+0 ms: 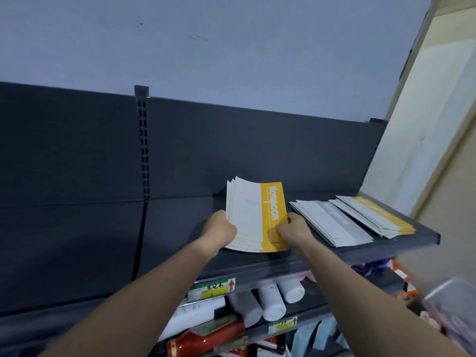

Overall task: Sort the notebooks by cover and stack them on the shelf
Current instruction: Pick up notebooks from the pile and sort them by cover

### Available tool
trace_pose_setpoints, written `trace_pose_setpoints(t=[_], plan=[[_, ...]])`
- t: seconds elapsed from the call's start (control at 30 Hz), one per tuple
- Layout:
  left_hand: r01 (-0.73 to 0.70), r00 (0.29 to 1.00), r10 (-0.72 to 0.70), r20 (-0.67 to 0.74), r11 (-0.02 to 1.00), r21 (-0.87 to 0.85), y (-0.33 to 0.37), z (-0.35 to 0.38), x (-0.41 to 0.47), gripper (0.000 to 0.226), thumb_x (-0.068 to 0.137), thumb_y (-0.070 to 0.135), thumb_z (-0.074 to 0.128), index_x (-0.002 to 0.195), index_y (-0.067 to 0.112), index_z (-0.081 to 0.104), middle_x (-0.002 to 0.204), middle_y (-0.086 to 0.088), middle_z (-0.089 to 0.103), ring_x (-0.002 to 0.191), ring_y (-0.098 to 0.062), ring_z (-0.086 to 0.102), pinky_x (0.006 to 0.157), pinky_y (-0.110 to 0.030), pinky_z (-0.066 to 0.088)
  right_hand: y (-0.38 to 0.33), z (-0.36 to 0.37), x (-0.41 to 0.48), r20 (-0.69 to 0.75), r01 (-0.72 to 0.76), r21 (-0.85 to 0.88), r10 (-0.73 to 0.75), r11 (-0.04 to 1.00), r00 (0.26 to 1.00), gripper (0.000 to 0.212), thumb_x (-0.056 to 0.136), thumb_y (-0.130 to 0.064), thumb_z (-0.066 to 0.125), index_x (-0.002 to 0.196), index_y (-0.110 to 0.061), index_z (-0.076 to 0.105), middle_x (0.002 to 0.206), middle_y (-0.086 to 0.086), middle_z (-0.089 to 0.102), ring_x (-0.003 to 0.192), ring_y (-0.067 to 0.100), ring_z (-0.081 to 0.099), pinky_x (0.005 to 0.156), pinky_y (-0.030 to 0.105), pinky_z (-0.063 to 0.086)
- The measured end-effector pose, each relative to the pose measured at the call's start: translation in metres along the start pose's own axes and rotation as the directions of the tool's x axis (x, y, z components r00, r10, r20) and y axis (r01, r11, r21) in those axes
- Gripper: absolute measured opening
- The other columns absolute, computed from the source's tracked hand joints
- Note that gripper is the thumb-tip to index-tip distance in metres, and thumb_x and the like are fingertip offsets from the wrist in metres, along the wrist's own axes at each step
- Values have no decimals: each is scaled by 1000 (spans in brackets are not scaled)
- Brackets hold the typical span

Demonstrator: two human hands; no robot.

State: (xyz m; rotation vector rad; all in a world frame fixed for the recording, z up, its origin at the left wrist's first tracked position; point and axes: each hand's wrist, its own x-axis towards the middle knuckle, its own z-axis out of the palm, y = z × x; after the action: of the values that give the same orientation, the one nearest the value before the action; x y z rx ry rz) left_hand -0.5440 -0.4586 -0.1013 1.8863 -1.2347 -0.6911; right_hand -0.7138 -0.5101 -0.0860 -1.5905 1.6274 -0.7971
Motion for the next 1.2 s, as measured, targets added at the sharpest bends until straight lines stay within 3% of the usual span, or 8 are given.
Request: trace_pose_setpoints(t=[0.2,0.43,0.53,0.7,0.9,1.0,1.1,1.2], plan=[[2,1000,-2,-3,994,109,15,39,5,13,82,1,46,91,9,50,88,-3,54,75,-19,48,61,-30,36,16,-24,25,48,23,-101,-18,995,999,34,86,-3,49,120,-7,54,113,11,61,98,27,57,89,36,48],[83,996,-73,-43,940,331,31,66,3,9,81,8,49,90,12,50,89,0,53,83,-21,52,66,-30,43,28,-42,48,163,130,-304,-83,944,983,31,87,-3,47,115,-1,59,113,13,65,106,32,61,88,35,51],[120,992,-123,-21,899,422,35,72,2,10,81,8,49,73,14,47,79,0,54,76,-21,53,61,-27,40,33,-43,56,231,173,-356,-93,918,968,29,88,-6,48,113,0,60,113,13,66,104,31,62,87,36,52],[158,984,-177,-16,831,533,41,69,2,16,79,13,53,66,13,45,76,2,48,70,-17,51,50,-23,33,38,-45,63,279,269,-503,-141,821,950,26,90,-17,50,110,-4,60,120,13,61,108,29,59,80,28,45],[145,988,-151,-31,840,523,38,68,-6,22,84,22,57,67,13,47,77,2,48,78,-20,55,57,-25,39,37,-44,62,315,390,-621,-239,680,919,38,89,-22,45,124,-9,54,132,15,48,121,32,48,98,35,44],[116,993,-84,-84,843,525,37,56,-16,21,88,29,58,79,10,55,97,-4,59,94,-25,60,73,-30,49,29,-42,56,350,459,-618,-299,638,888,45,88,-23,50,132,-13,49,133,13,46,125,31,44,100,36,43],[120,980,10,-197,763,635,35,31,-32,27,93,33,55,94,6,60,115,-10,56,106,-28,55,83,-36,49,14,-34,47,393,553,-584,-390,594,833,45,89,-25,55,133,-14,49,134,13,45,125,31,44,97,36,43],[170,961,55,-270,653,738,30,0,-49,27,96,30,50,107,8,61,118,-9,52,111,-28,50,86,-36,42,-6,-18,29,436,655,-531,-489,538,755,43,92,-26,54,133,-14,48,133,11,47,124,29,44,95,35,41]])
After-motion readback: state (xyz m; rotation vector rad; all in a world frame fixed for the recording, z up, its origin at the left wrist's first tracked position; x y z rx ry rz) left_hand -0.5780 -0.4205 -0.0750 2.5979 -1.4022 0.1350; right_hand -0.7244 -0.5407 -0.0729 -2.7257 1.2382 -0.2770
